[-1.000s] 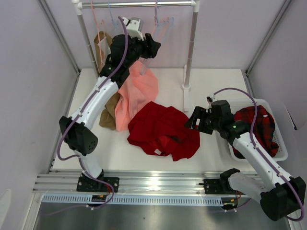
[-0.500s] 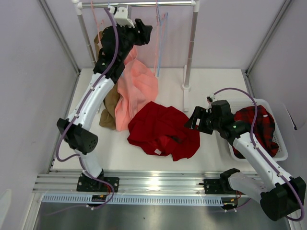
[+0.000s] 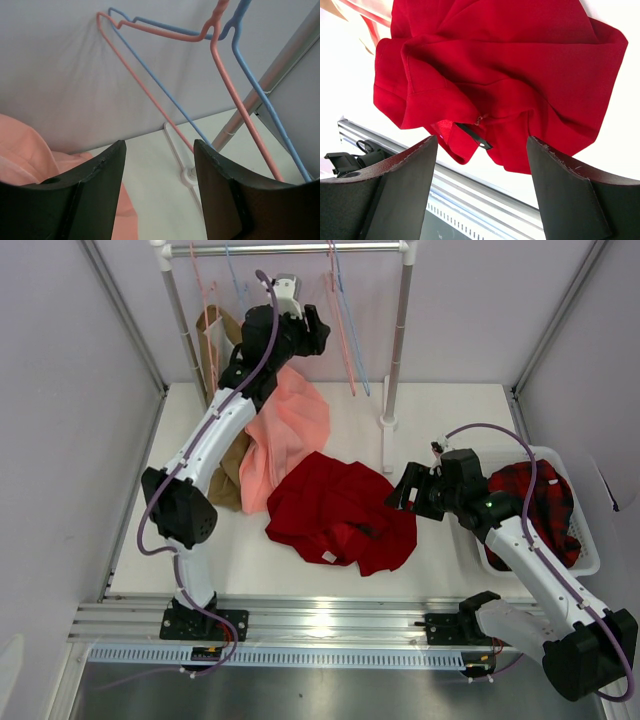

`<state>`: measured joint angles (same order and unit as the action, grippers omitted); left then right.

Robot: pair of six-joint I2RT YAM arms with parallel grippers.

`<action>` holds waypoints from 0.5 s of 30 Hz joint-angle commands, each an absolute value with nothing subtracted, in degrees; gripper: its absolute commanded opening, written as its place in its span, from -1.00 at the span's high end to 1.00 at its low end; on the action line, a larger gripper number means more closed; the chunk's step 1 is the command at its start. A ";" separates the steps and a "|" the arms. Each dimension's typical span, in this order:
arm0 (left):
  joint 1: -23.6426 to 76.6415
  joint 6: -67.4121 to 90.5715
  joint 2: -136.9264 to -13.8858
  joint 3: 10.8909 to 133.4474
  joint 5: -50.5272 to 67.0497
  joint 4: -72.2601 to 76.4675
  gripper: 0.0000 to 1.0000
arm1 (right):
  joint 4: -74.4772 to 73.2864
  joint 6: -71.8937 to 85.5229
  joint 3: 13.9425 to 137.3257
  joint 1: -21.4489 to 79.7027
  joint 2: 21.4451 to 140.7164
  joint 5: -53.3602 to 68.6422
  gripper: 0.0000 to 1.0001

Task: Place the skirt on the hanger

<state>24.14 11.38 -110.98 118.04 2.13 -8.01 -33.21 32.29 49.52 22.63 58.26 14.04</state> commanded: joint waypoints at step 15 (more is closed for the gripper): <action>24.08 11.07 -101.60 115.84 0.96 -4.83 -0.39 | -32.52 31.64 49.22 22.41 57.75 15.29 -0.55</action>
